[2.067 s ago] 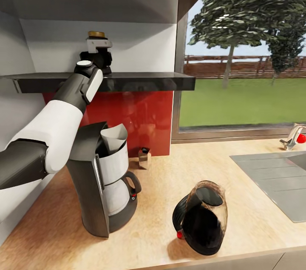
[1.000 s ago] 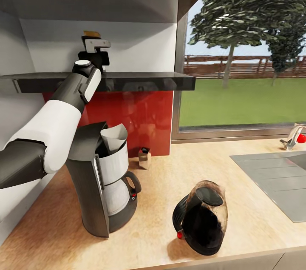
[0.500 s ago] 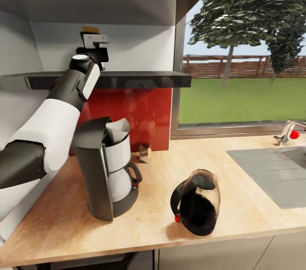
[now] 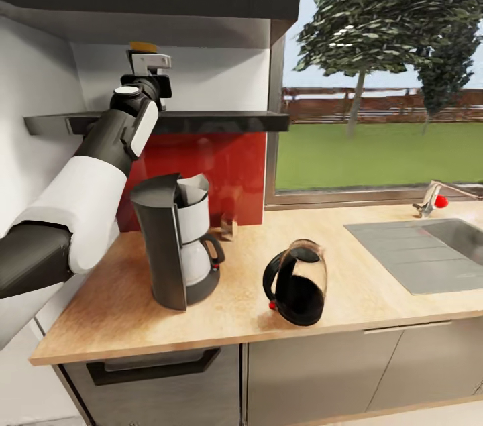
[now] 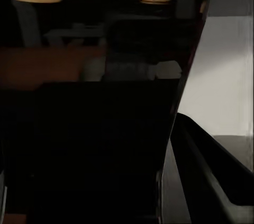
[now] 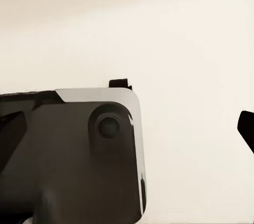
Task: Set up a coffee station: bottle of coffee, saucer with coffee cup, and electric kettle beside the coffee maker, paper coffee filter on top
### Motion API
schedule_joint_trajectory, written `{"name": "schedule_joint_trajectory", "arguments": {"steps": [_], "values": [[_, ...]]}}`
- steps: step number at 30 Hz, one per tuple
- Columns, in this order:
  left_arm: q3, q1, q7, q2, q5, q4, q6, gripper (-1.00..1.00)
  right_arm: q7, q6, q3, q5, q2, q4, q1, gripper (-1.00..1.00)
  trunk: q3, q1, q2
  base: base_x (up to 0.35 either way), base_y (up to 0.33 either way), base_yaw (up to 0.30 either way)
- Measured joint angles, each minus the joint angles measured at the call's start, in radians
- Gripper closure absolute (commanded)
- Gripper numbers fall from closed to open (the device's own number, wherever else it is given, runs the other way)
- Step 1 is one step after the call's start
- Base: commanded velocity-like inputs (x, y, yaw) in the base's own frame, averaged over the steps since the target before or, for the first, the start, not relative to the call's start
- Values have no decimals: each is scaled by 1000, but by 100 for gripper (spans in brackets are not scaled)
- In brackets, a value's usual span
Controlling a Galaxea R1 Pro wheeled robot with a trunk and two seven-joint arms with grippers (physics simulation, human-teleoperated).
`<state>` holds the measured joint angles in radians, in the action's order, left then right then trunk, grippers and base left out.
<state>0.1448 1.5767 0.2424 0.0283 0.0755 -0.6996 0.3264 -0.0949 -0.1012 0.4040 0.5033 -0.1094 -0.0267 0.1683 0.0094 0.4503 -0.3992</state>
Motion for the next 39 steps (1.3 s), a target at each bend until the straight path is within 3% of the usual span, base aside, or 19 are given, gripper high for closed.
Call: {"name": "schedule_joint_trajectory", "arguments": {"steps": [8,12,16,22,26,29,35,39], "values": [[3,-1,-6,3,4,-9,-1,100,0,0,0,0,2,-1,0,-100,3,-1,0,-76,0,-171],[4,-34,-26,2,10,-106,5,100,0,0,0,0,2,0,0,-100,3,-1,0,-1,0,-10],[1,-80,-167,-1,6,-199,86,100,0,0,0,0,2,0,0,-100,3,-1,0,0,0,-1],[1,-87,-206,-3,13,-233,113,100,0,0,0,0,2,0,0,-100,3,-1,0,0,0,0],[-4,-87,-309,-4,18,-247,125,100,0,0,0,0,2,1,0,-100,3,-1,0,0,0,0],[-9,-87,-367,-11,16,-318,186,100,0,0,0,0,2,1,0,-100,4,-1,0,0,0,0],[-8,-102,-448,-16,98,-464,287,100,0,-1,0,0,2,1,0,-100,3,-1,0,0,0,0],[-7,-169,-456,-15,112,-588,353,100,0,-1,0,0,2,1,0,-100,3,-1,0,0,0,0]]}}
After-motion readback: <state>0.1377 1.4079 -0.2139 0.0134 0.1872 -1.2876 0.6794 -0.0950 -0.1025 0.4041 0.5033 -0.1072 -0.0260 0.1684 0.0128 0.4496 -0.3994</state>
